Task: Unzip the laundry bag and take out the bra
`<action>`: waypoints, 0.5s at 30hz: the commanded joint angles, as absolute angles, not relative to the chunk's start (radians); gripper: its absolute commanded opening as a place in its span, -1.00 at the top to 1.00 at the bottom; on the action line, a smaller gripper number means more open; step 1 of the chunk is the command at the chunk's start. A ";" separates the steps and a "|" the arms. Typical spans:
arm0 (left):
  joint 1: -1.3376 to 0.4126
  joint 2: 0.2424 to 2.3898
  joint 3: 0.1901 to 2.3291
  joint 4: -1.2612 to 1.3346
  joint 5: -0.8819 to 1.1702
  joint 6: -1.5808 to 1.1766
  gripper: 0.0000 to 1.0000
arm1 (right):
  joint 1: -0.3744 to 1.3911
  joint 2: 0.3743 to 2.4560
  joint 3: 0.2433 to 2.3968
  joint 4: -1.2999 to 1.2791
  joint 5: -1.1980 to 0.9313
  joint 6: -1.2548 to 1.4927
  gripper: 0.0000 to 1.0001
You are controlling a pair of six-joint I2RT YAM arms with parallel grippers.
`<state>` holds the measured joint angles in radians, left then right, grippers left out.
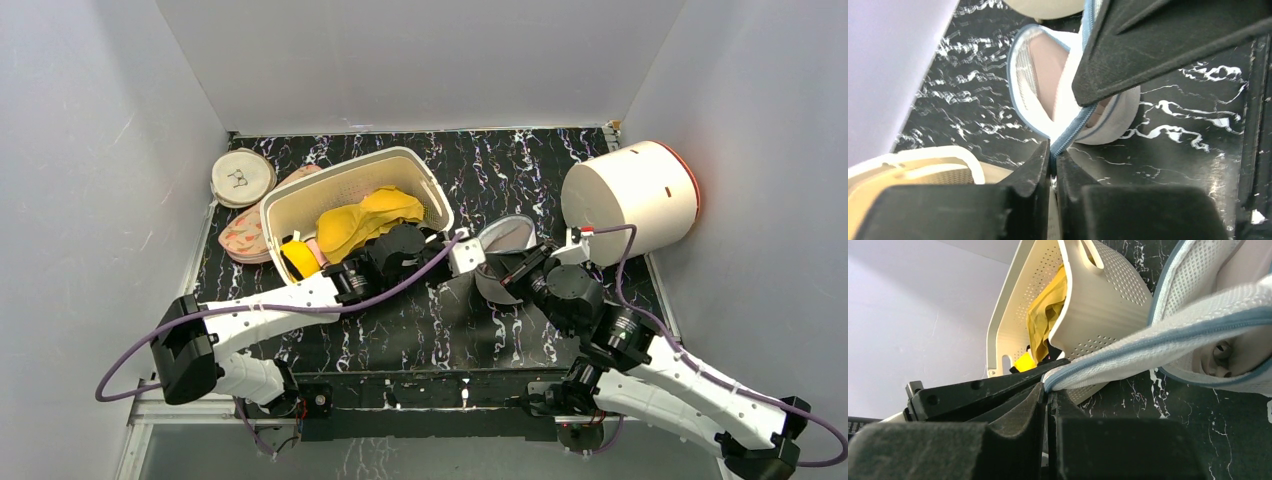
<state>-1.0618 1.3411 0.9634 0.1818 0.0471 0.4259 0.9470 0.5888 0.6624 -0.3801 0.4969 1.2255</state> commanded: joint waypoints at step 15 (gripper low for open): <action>-1.093 1.462 1.579 -0.322 -0.119 -0.007 1.00 | 0.948 0.443 0.952 -0.662 0.603 0.613 -0.64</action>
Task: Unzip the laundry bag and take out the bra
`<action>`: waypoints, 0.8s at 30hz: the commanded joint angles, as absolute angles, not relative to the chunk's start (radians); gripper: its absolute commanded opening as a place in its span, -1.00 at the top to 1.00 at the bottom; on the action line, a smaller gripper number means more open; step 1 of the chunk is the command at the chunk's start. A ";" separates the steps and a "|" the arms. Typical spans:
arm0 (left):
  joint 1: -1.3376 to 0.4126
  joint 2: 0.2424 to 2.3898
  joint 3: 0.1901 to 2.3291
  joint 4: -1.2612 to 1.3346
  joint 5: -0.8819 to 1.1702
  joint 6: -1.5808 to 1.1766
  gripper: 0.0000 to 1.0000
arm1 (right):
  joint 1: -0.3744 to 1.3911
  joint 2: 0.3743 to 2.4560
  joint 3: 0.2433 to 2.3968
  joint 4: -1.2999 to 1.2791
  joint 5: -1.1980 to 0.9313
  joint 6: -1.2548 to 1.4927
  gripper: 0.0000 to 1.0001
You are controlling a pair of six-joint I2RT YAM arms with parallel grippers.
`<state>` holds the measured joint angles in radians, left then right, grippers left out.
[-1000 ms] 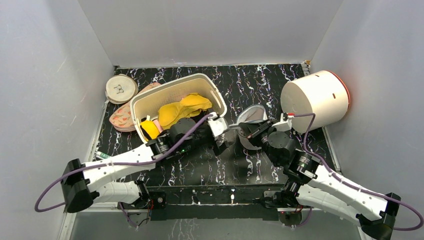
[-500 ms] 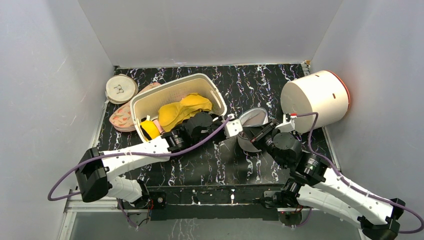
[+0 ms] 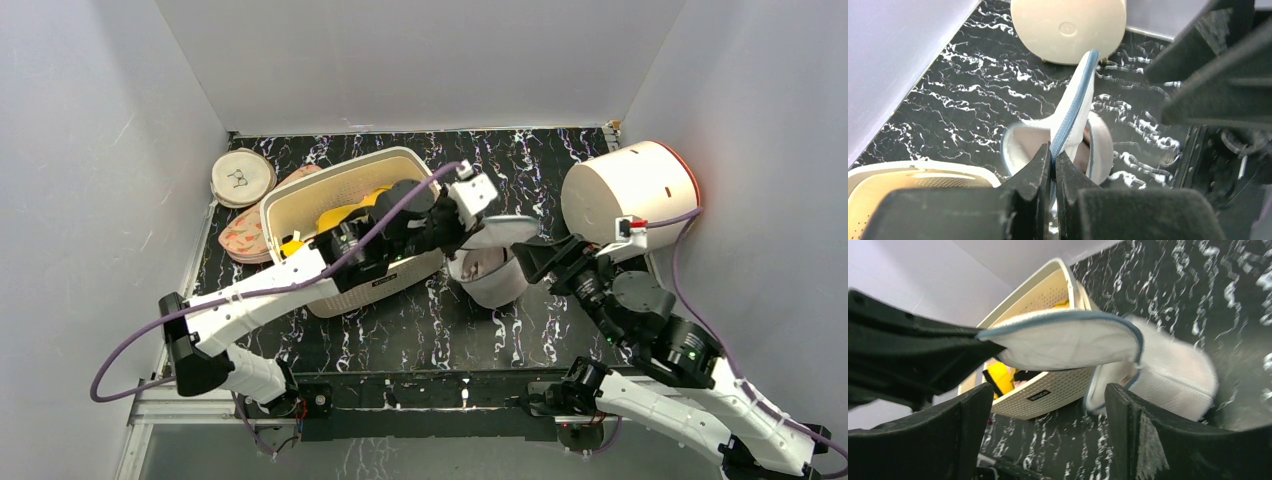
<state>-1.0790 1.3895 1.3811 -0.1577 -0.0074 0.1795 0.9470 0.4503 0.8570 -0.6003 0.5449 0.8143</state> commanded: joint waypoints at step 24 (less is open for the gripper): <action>-0.952 1.885 2.031 -0.620 -0.098 -0.282 1.00 | 0.948 0.520 0.914 -0.906 0.709 0.897 -0.96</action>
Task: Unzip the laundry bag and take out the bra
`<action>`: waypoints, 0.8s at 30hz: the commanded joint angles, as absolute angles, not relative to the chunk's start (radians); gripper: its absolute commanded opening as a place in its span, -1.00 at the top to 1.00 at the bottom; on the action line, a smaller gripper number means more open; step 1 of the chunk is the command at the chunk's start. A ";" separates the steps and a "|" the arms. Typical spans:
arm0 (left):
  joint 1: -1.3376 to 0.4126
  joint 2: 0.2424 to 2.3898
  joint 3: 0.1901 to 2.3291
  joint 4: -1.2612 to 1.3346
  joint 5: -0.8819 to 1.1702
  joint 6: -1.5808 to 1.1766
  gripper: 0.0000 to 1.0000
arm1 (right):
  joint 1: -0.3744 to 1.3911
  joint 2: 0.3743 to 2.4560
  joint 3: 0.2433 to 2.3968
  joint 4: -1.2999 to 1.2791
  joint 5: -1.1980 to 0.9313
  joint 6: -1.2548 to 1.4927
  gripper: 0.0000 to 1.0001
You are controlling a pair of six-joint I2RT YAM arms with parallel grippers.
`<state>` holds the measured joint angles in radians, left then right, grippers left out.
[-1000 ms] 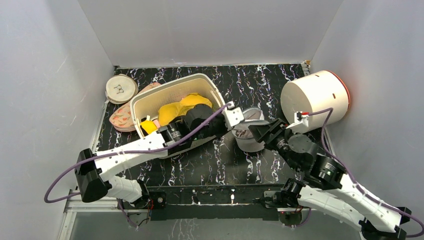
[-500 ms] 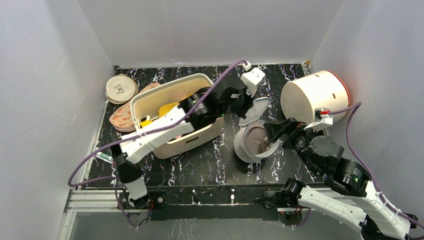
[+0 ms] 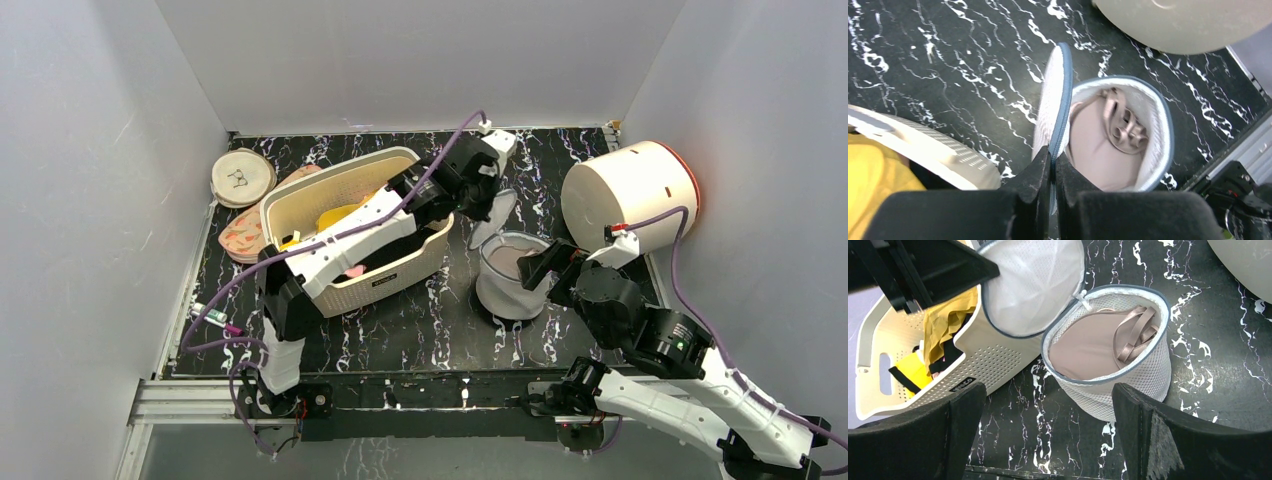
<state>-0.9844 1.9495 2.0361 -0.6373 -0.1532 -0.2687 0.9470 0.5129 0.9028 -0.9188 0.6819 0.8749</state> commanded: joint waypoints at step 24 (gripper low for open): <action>-0.881 1.556 1.883 -0.477 -0.233 -0.137 -0.97 | 0.948 0.734 1.031 -0.847 0.697 0.677 -0.96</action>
